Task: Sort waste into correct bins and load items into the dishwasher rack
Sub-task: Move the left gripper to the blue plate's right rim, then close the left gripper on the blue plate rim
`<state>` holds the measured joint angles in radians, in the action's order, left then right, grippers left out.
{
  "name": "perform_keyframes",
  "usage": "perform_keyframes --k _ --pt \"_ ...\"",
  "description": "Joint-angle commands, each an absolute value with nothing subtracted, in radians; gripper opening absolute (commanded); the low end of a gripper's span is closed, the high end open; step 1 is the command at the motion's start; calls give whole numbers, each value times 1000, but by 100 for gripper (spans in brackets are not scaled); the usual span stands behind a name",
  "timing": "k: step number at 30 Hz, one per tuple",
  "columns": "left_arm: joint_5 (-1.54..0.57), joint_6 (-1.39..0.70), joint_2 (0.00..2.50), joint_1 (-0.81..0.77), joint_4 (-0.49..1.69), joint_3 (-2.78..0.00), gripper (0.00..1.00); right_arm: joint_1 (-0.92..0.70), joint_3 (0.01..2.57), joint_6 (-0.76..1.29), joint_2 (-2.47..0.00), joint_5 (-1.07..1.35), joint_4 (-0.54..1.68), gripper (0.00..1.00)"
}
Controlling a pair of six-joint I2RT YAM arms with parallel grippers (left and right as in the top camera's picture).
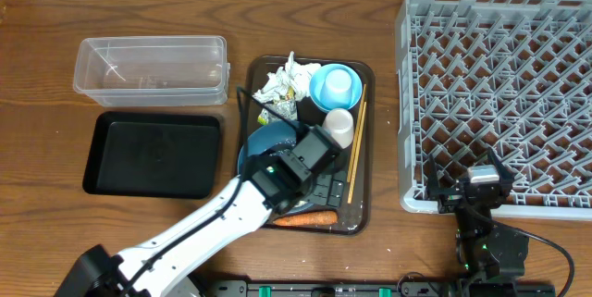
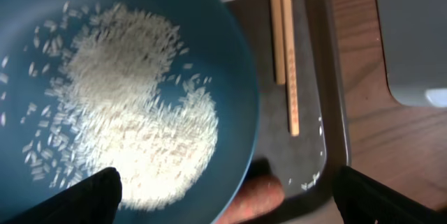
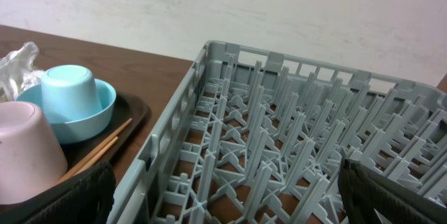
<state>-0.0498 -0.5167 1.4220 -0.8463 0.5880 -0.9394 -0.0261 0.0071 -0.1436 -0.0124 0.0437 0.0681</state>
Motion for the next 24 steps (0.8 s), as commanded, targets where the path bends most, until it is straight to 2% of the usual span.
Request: perform_keyframes --k 1,6,13,18,24 --pt "76 -505 1462 -884 581 -962 98 -40 6 -155 -11 33 72 99" --pt "250 -488 1522 -931 579 -962 98 -40 6 -155 -11 33 72 99" --pt "255 -492 1596 -941 558 -962 97 -40 6 -154 -11 33 72 99" --pt "252 -492 1605 -961 517 -962 88 -40 6 -154 -11 33 72 99" --pt "252 -492 1620 -1007 488 -962 87 -40 6 -154 -11 33 72 99"
